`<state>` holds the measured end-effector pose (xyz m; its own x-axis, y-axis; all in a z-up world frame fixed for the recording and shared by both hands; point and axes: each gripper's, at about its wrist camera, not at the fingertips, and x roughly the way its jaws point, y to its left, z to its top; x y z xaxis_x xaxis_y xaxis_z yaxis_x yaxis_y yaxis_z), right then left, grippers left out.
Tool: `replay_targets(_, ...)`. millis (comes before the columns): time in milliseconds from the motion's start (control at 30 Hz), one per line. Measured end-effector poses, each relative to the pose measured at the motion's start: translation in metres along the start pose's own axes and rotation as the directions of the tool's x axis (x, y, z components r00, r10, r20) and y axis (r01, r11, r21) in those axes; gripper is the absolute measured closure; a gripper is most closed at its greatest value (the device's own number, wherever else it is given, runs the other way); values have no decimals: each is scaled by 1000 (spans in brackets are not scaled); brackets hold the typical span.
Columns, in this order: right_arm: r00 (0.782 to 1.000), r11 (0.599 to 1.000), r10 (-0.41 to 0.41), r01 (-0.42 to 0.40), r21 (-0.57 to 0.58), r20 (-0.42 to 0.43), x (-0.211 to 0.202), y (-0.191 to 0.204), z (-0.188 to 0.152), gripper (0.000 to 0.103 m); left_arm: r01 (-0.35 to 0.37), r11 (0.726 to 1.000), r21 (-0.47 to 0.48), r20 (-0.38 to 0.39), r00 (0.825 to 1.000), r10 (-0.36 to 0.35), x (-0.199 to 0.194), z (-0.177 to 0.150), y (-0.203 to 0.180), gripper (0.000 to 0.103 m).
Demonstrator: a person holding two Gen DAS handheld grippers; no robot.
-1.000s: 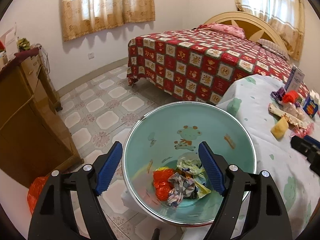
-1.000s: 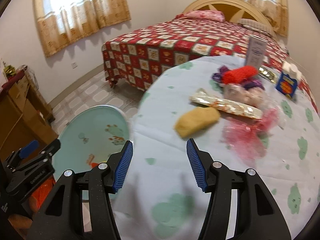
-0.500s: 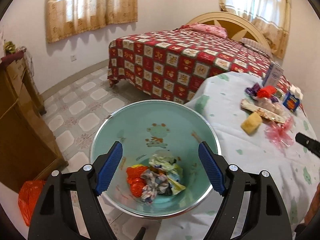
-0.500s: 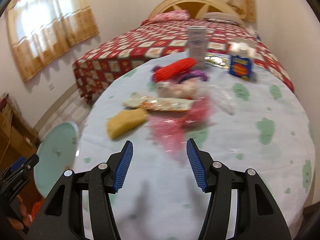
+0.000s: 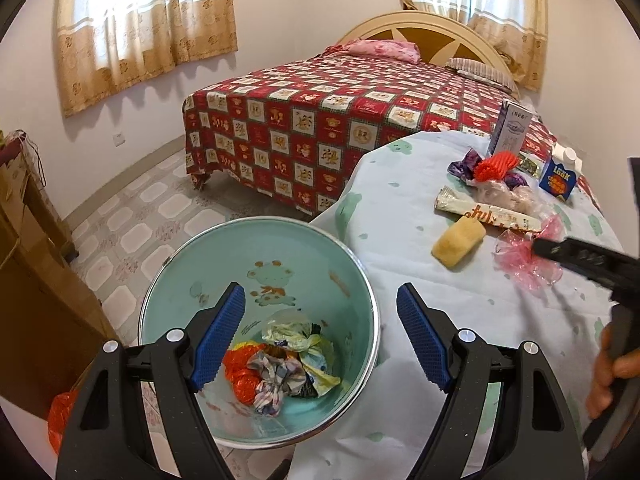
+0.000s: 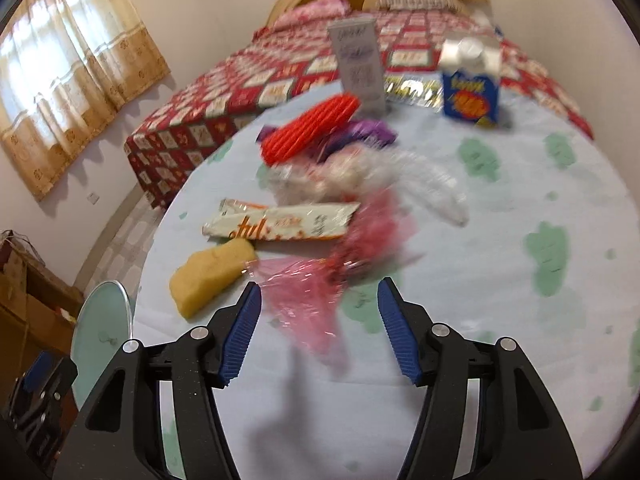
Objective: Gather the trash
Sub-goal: 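Grasp the pink plastic bag with the right tool while the left tool grasps the yellow sponge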
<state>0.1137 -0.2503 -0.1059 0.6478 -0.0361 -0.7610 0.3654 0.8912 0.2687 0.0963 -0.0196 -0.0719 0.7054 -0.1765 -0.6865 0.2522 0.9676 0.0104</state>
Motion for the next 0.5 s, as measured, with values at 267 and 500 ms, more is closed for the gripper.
replay_targets(267, 997, 997, 72, -73, -21, -36, 1, -9, -8, 96, 22, 999, 47, -4, 1000, -22, 13, 13, -21, 26)
replay_targets(500, 997, 995, -14, 22, -101, 75, -47, -38, -11, 97, 84, 988, 129, -5, 996, -84, 30, 28, -63, 26)
